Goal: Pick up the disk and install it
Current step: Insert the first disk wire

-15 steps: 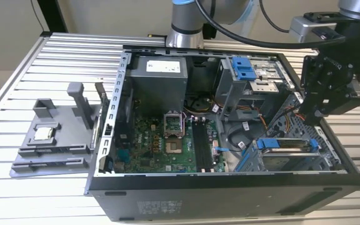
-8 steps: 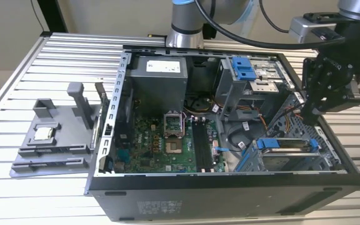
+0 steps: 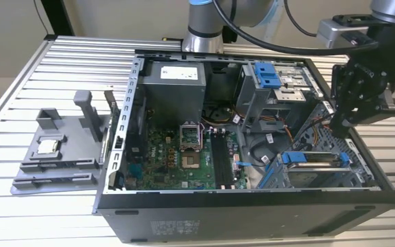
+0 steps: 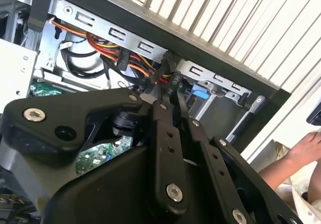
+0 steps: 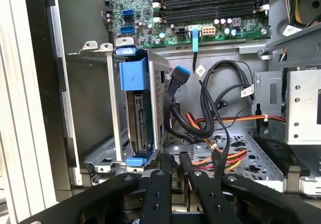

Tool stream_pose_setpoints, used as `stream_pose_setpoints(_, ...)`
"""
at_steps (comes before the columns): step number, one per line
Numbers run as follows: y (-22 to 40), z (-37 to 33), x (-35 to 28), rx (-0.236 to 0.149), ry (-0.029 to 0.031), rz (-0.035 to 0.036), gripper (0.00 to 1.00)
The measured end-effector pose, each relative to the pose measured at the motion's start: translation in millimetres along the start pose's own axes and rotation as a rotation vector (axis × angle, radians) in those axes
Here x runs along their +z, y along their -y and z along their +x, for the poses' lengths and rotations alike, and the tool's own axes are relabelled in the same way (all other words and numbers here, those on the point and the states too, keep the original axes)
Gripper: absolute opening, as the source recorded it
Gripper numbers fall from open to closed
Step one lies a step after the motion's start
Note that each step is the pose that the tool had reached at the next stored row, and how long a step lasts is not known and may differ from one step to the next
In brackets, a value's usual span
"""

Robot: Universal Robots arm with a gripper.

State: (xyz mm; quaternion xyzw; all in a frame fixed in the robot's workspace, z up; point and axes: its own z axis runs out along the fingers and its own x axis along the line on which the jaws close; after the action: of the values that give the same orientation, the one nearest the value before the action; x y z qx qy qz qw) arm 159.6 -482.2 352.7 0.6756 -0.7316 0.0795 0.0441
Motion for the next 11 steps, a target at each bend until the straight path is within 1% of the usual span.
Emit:
stream_pose_setpoints(1,-2.2,2.5,0.1,0.000,0.0004,-0.0001,0.00)
stream_pose_setpoints(5,-10.7,12.2,1.4,0.000,0.0051,0.0001,0.00)
stream_pose_setpoints(8,-15.0,16.8,1.9,0.001,0.0075,0.0015,0.00)
stream_pose_setpoints(9,-16.1,18.4,2.2,0.001,0.0090,0.0021,0.00)
stream_pose_setpoints(11,-17.8,22.3,2.9,-0.001,0.0143,0.0038,0.00)
